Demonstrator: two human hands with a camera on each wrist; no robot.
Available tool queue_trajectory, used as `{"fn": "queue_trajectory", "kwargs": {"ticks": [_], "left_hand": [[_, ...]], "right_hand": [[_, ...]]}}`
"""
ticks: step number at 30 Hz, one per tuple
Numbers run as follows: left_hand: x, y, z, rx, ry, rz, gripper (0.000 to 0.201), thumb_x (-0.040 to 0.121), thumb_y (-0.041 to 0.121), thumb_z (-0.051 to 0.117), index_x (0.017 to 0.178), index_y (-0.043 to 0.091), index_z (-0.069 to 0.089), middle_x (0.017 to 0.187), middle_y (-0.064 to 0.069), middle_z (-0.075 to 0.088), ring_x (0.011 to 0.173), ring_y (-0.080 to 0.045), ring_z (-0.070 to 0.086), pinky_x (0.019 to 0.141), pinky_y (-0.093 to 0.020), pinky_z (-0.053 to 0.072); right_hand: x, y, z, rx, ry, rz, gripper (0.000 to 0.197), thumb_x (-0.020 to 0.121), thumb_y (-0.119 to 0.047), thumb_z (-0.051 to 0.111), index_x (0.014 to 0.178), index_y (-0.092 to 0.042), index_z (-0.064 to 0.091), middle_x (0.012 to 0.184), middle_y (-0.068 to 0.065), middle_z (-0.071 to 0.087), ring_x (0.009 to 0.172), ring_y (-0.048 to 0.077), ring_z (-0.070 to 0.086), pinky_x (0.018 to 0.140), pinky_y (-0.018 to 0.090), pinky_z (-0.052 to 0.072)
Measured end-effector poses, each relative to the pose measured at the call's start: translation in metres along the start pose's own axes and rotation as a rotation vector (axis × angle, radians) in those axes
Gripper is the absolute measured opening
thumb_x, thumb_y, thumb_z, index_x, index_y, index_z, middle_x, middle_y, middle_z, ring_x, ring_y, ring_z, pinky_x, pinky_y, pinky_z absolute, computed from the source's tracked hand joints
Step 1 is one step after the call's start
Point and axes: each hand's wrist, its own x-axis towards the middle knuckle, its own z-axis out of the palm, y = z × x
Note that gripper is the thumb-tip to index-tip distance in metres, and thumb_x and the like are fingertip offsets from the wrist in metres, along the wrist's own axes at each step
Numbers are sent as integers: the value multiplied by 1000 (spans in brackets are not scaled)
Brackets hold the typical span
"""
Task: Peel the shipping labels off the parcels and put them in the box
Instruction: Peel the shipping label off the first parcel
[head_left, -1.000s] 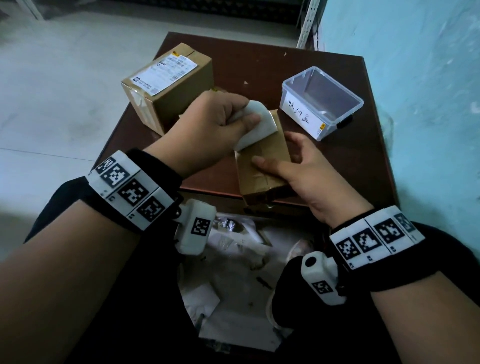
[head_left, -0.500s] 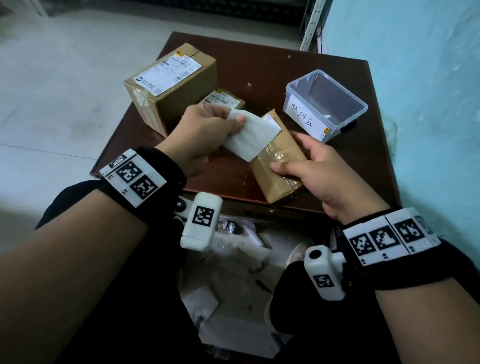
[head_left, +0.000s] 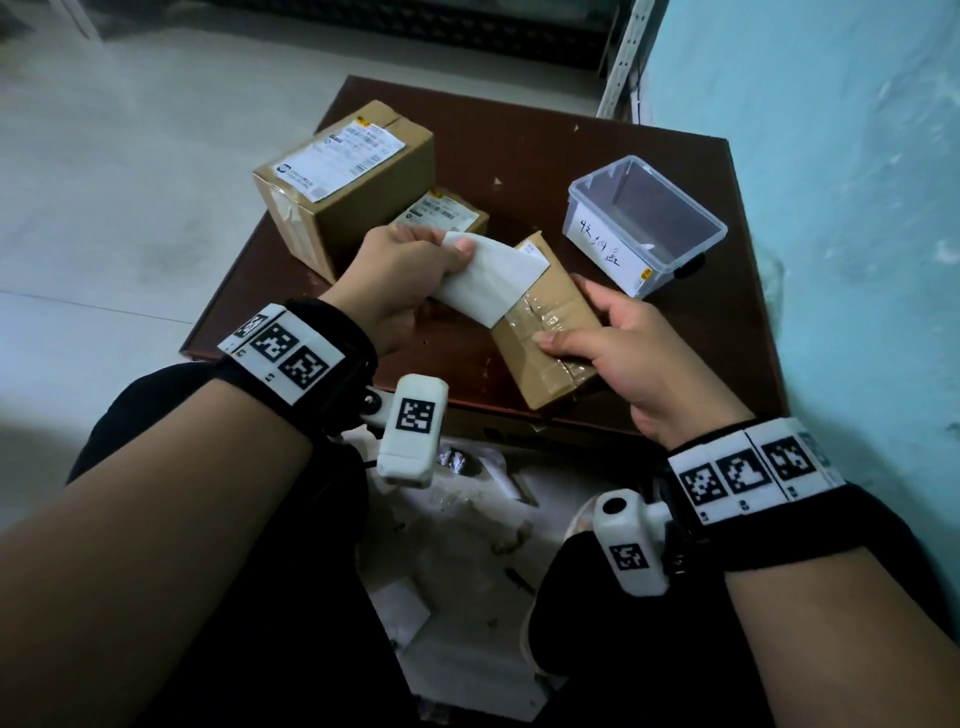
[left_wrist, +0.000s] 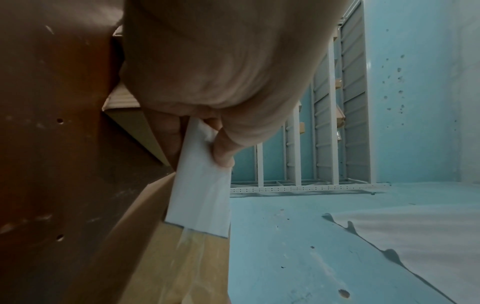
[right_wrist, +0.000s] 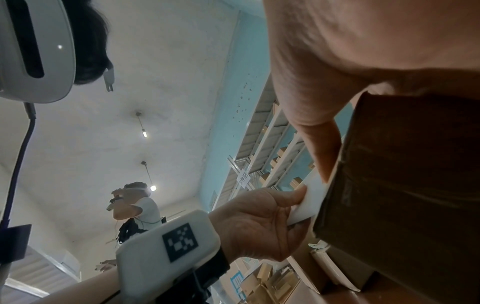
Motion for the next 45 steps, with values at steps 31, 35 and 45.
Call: {"fn": "queue_trajectory", "kwargs": {"ticks": [31,35,45], "left_hand": [[11,13,-28,20,82,-37,24,95,10,76,116,-2,73,106,-19,77,101,-32,77,83,-50,66],[13,13,-29,39,77,-47,24,95,11,77,116,0,73,104,-18,78,99,-30,77,81,-46,66],[8,14,-33,44,10,2,13,98,9,71,107,1,75,93,-12,79,85,-22,77,65,-33,63]], "right_hand": [[7,12,0,-192,-83,-169,89,87,-33,82,166,-28,40,140,-13,70,131,4,64,122,42,45],[9,12,-5,-200,-102,-154,87,90,-26,82,166,-26,41,140,-11,71,130,5,65,121,41,47],[5,11,-13,-254,-121,-163,79,101,-16,74,168,-28,34,138,-13,69,126,0,66,115,35,51]]}}
